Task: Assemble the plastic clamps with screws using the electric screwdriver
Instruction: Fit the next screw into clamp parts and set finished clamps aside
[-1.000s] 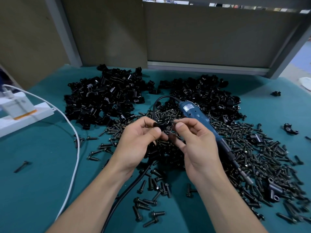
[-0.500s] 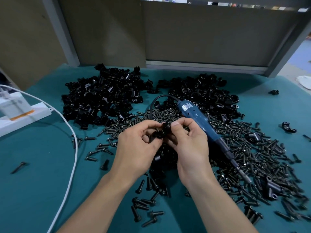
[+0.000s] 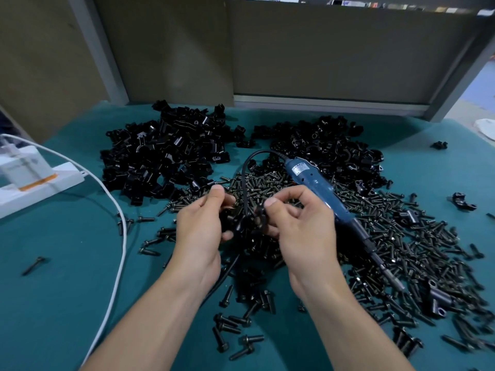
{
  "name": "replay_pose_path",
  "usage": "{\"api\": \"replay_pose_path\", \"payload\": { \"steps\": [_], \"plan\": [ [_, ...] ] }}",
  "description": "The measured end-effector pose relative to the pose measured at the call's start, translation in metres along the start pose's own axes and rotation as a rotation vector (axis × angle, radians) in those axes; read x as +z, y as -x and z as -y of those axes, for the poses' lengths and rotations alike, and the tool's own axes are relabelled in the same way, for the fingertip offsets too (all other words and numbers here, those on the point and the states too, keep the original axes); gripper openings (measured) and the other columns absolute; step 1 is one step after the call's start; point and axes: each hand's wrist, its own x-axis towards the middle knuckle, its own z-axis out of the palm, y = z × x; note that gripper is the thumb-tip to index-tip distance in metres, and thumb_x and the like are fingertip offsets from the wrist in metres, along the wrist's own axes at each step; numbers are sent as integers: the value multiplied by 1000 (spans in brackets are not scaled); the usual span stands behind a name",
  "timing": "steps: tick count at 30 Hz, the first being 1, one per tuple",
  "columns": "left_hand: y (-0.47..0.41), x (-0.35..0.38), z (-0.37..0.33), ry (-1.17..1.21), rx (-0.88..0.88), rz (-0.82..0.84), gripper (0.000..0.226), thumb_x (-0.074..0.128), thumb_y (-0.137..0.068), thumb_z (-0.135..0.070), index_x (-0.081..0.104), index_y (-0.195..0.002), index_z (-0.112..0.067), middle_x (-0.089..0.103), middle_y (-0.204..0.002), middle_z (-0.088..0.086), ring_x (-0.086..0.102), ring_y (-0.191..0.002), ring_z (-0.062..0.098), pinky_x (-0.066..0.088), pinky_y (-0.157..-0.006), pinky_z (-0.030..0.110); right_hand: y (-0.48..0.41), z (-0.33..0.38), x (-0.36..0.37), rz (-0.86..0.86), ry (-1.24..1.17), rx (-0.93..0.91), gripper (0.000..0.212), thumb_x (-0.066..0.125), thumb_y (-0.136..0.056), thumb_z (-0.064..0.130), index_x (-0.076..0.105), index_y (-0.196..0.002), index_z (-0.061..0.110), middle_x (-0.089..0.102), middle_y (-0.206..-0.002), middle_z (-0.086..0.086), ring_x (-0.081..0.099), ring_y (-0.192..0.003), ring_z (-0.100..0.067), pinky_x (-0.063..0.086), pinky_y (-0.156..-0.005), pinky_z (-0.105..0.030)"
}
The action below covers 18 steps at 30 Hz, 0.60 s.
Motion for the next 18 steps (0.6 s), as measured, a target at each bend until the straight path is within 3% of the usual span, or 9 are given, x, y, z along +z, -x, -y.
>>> {"api": "replay_pose_path", "payload": {
  "steps": [2,4,7,9,11,14,16,18],
  "plan": [
    [2,0,1,79,-52,64,45,59,-106,-35,77,-67,-21,72,-67,-5,58,-49,3,45,-43,16,4,-4,8,-10,94,-56,14,73,-96,22,65,-87,29,73,-74,-10,67,-69,-42,60,-71,-62],
    [-1,-2,2,163,-87,200,43,56,-106,-21,81,-70,-20,77,-78,1,67,-63,7,52,-52,18,4,-5,10,-65,86,-74,15,73,-96,22,65,-87,31,74,-74,-8,67,-77,-47,58,-73,-65],
    [-8,-9,-2,301,-172,421,34,54,-90,4,84,-87,-11,80,-94,10,77,-85,20,62,-72,26,-1,-3,4,-130,23,-29,15,72,-96,19,67,-85,27,75,-79,-12,69,-76,-43,57,-79,-66],
    [-11,-12,-3,311,-213,504,42,55,-76,15,84,-96,-8,79,-104,15,78,-93,25,63,-80,28,-6,-2,-2,-128,-61,26,14,71,-97,13,67,-86,22,76,-81,-14,69,-74,-32,60,-82,-63],
    [-15,-13,0,251,-217,531,56,47,-78,28,81,-104,-9,79,-108,14,78,-94,23,64,-82,29,-9,-2,-7,-104,-142,66,9,69,-97,8,66,-91,13,76,-76,-9,72,-73,-25,65,-76,-47],
    [-17,-15,3,52,-85,528,63,50,-82,32,79,-105,-19,78,-95,-1,74,-91,15,62,-76,24,-9,-1,-6,-51,-190,82,7,67,-98,5,64,-94,9,75,-74,-9,72,-66,-20,61,-63,-29],
    [-17,-15,4,-173,82,485,57,64,-82,26,81,-95,-26,78,-91,-6,74,-90,11,59,-74,21,-9,-1,-5,-27,-161,47,9,68,-98,5,64,-93,11,76,-81,-16,71,-71,-23,63,-71,-35],
    [-14,-13,6,-406,245,439,39,77,-85,8,81,-93,-30,81,-94,-7,76,-94,14,59,-82,28,-9,-3,-5,-18,-96,-32,16,69,-97,8,66,-88,21,76,-81,-15,69,-72,-24,61,-77,-44]
  ]
}}
